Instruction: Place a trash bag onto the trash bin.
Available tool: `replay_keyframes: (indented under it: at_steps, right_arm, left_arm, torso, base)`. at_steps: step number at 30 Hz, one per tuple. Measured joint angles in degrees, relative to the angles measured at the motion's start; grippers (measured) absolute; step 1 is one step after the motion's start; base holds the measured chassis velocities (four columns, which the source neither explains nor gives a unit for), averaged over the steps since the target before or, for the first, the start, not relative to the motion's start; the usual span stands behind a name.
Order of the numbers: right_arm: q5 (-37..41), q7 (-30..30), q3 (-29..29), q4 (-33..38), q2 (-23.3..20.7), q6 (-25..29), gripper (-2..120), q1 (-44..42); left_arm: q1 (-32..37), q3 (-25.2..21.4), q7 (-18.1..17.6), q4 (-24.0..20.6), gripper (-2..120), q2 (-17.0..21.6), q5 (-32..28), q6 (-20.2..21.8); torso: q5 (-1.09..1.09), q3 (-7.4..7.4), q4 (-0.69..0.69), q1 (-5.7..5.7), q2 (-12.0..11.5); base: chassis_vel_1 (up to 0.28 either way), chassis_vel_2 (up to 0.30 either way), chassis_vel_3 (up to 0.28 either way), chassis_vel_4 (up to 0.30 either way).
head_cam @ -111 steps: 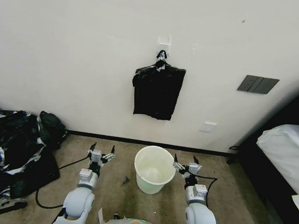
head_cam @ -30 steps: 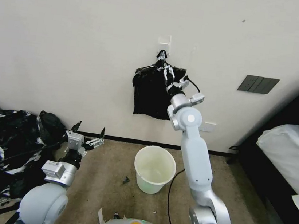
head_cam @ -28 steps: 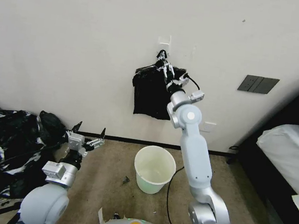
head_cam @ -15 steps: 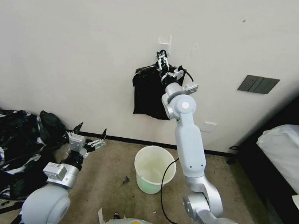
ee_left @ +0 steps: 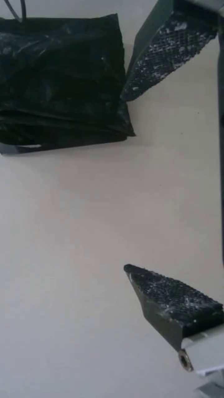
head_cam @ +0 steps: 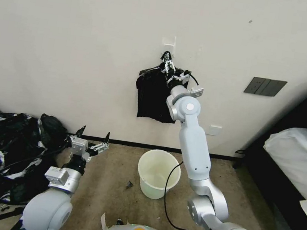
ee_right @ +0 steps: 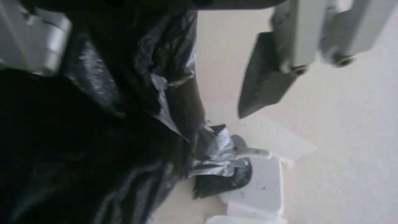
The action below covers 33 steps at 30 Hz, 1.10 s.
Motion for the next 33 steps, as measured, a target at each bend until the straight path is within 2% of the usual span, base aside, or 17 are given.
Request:
replay_keyframes:
  at_steps: [2,4,5,8,9,12,13,15,17,20,33]
  right_arm:
    - [0.1,0.1,0.0,0.0,0.0,0.1,65,0.0]
    - [1.2,0.1,-0.1,0.0,0.2,1.1,54,-0.1]
    - [1.2,0.1,-0.1,0.0,0.2,1.1,54,-0.1]
    - [2.6,0.2,-0.4,0.2,0.4,2.9,38,-0.2]
    - [2.6,0.2,-0.4,0.2,0.4,2.9,38,-0.2]
    - [3.4,0.6,-0.6,0.2,0.7,3.5,28,-0.3]
    - [3.5,0.7,-0.8,0.2,0.7,3.6,19,-0.4]
    - [3.5,0.7,-0.9,0.3,0.7,3.7,16,-0.5]
    - [3.5,0.9,-1.1,0.3,0.9,3.7,6,-0.8]
    - [3.4,0.9,-1.2,0.6,0.8,3.7,0,-1.2]
    - [4.2,1.0,-2.3,3.2,-0.8,3.8,0,-3.3]
  left_arm:
    - [0.0,0.0,0.0,0.0,100,0.0,0.0,0.0]
    - [0.0,0.1,0.0,0.0,100,0.0,0.0,0.0]
    - [0.0,0.1,0.0,0.0,100,0.0,0.0,0.0]
    - [0.0,0.2,0.1,0.1,100,0.0,0.0,-0.1]
    - [0.0,0.2,0.1,0.1,100,0.0,0.0,-0.1]
    - [-0.1,0.3,0.2,0.1,100,-0.1,0.0,-0.2]
    - [-0.1,0.4,0.2,0.1,100,-0.1,-0.1,-0.2]
    - [-0.1,0.4,0.2,0.1,100,-0.2,-0.1,-0.2]
    - [-0.1,0.4,0.2,0.1,100,-0.3,-0.1,-0.3]
    - [-0.1,0.4,0.2,0.2,100,-0.4,-0.1,-0.8]
    - [-0.4,0.3,0.3,0.4,100,-0.9,-0.1,-1.4]
  torso:
    - [0.0,0.0,0.0,0.0,0.0]
    - [0.0,0.0,0.0,0.0,0.0]
    - [0.0,0.0,0.0,0.0,0.0]
    - [0.0,0.0,0.0,0.0,0.0]
    - [0.0,0.0,0.0,0.0,0.0]
    - [0.0,0.0,0.0,0.0,0.0]
    - [0.0,0.0,0.0,0.0,0.0]
    - [0.0,0.0,0.0,0.0,0.0]
    - [0.0,0.0,0.0,0.0,0.0]
    - [0.0,0.0,0.0,0.0,0.0]
    - [0.0,0.0,0.0,0.0,0.0]
  base:
    - [0.0,0.0,0.0,0.0]
    - [0.0,0.0,0.0,0.0]
    - [0.0,0.0,0.0,0.0]
    - [0.0,0.0,0.0,0.0]
    - [0.0,0.0,0.0,0.0]
    - [0.0,0.0,0.0,0.0]
    - [0.0,0.0,0.0,0.0]
    - [0.0,0.0,0.0,0.0]
    - [0.0,0.0,0.0,0.0]
    - [0.0,0.0,0.0,0.0]
    - [0.0,0.0,0.0,0.0]
